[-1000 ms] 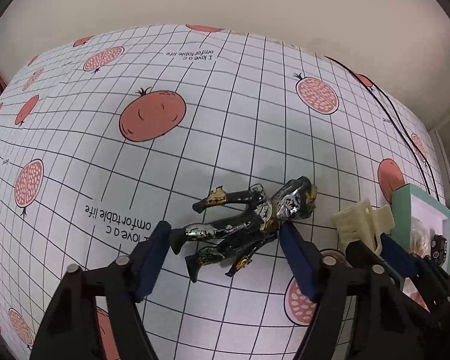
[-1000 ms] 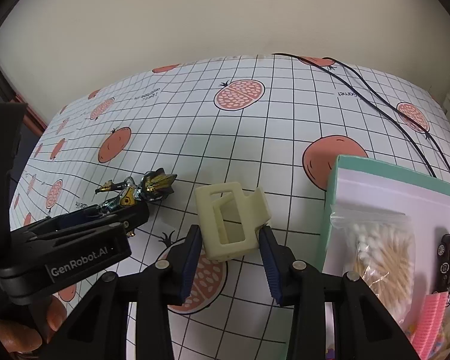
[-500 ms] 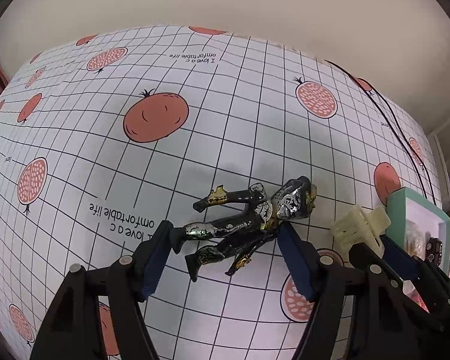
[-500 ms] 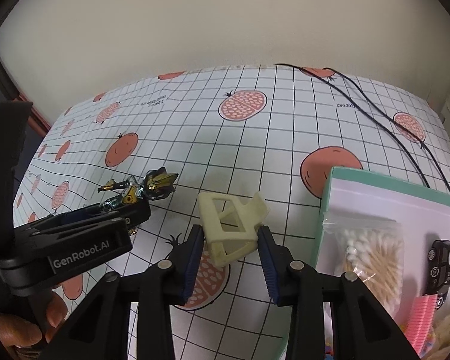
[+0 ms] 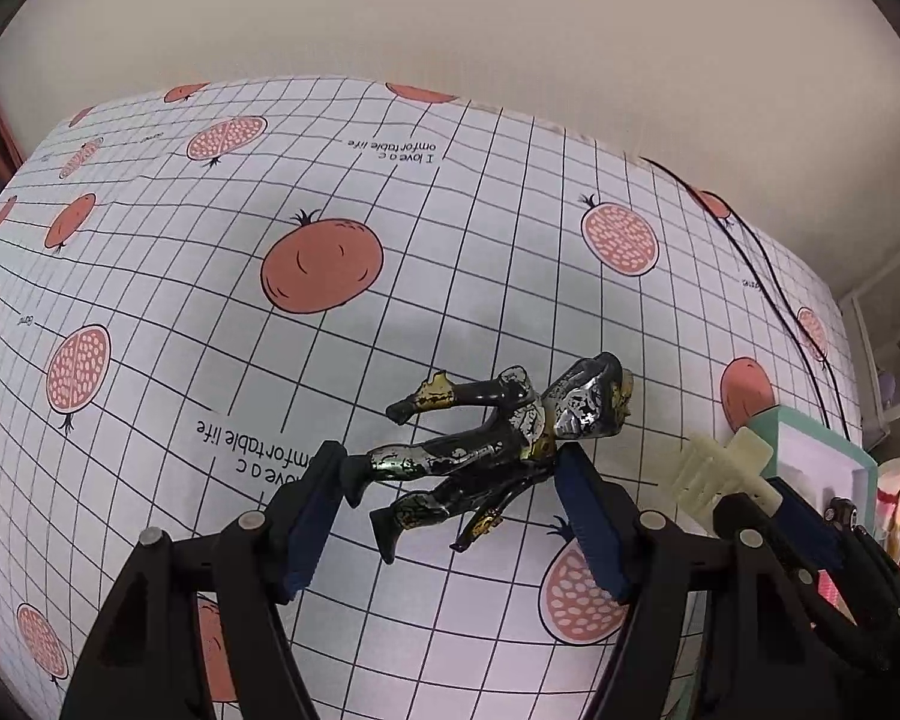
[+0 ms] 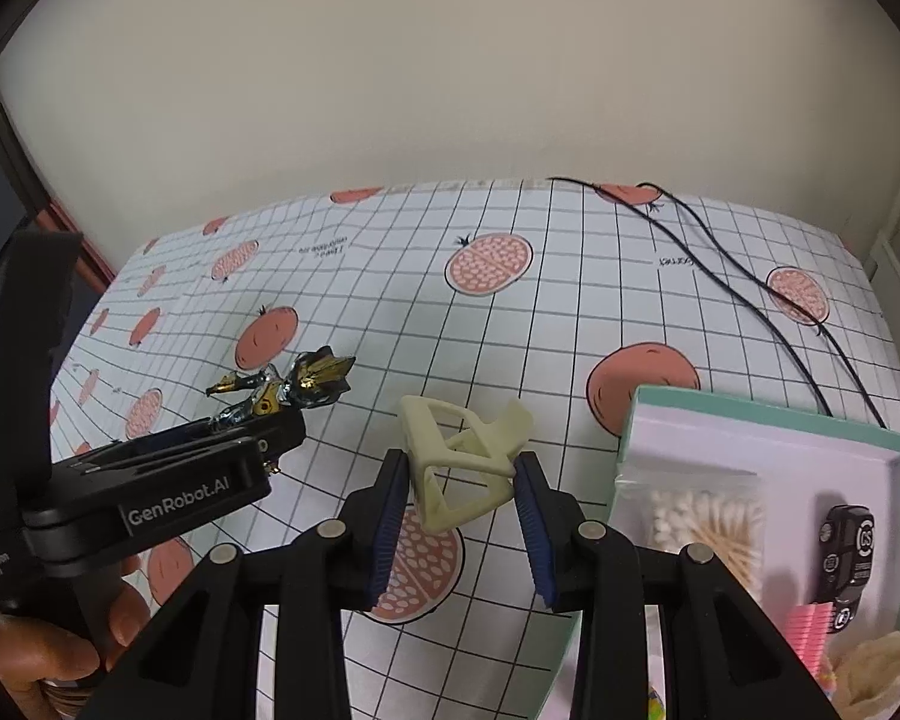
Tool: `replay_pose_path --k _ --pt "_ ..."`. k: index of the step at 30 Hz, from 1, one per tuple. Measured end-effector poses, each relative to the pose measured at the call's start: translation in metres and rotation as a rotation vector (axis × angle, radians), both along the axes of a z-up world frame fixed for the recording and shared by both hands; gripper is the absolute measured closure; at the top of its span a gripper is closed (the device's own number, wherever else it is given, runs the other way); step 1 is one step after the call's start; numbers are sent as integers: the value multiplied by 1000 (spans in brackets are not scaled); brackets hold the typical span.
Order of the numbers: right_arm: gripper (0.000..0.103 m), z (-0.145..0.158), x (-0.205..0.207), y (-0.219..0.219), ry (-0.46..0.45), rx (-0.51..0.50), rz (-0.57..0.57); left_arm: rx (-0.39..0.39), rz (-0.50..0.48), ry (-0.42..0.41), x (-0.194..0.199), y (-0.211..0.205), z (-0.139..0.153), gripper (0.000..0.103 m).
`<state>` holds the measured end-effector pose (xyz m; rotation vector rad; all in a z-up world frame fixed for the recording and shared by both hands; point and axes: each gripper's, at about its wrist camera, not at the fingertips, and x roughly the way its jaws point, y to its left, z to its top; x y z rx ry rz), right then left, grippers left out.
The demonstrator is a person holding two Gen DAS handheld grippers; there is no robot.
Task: Organize objects
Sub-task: 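Carry the robot figure and cream clip over the tray with both grippers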
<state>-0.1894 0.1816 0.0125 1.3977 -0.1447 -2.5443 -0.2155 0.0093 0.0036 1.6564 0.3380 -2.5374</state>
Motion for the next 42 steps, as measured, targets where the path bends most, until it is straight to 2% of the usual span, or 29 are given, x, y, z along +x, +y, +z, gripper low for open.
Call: replay_pose_path --k 9,18,33,42 --pt "65 28 5 8 51 -1 -18 4 6 55 1 -1 24 31" --pt "65 34 7 29 45 7 -46 3 -12 80 2 11 35 31" --pt "65 37 13 98 13 30 -162 13 -100 127 9 58 54 31" --pt "64 42 17 135 4 18 -235 5 -199 150 17 104 65 31"
